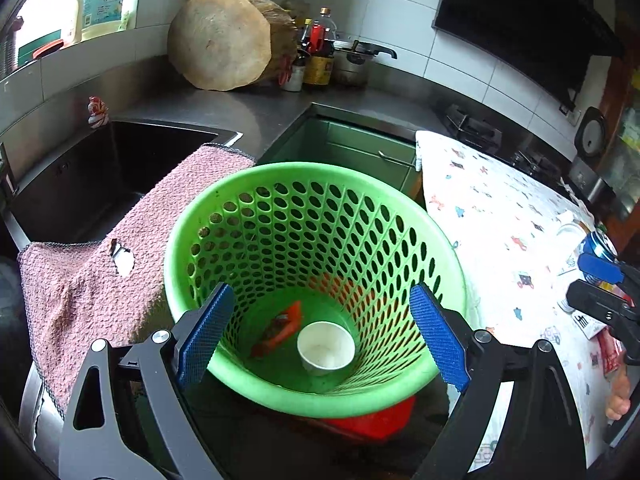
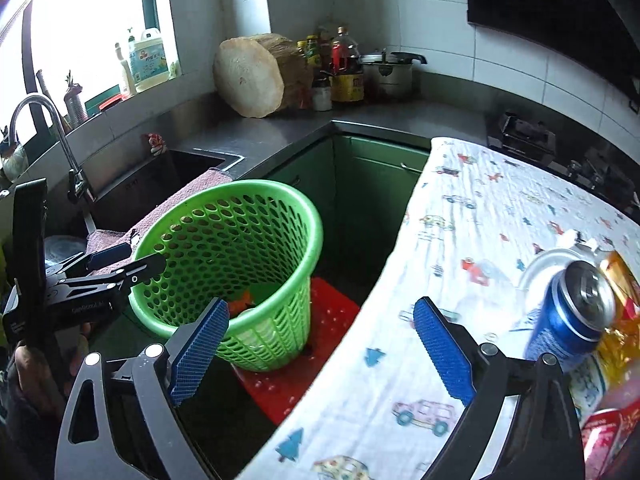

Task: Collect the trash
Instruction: 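Grasp the blue can with the left tool while the right tool grasps the red Coca-Cola can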

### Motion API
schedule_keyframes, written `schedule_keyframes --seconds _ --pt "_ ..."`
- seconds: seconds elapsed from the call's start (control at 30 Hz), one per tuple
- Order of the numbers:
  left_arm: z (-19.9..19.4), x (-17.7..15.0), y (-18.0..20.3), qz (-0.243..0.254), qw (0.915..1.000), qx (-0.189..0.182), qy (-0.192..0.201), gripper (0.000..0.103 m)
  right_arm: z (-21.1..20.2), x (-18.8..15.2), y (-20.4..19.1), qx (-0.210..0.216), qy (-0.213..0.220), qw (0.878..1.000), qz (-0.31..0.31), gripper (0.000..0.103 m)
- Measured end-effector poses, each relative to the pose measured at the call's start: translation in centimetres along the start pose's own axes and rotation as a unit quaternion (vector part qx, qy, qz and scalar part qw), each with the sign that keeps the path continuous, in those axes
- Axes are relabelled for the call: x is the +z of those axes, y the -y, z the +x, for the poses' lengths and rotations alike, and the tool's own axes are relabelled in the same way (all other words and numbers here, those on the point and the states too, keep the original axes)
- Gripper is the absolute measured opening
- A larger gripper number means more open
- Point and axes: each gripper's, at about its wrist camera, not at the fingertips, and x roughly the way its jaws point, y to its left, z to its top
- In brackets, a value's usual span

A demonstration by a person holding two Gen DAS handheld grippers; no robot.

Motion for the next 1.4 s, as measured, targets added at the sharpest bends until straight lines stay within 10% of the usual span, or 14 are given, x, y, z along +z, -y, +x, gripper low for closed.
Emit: schedule_keyframes --seconds 0.57,1.4 --pt "0.0 -0.7 14.0 0.107 0.9896 -0.096 -0.002 0.095 -11.5 -10.2 16.2 -0.177 -0.017 0.977 0.116 0.092" --pt "5.6 -0.7 29.8 0.197 0.9481 -0.241 -0.064 0.098 -7.5 -13.8 19.8 -0.119 -0.086 0.97 0.193 0.074"
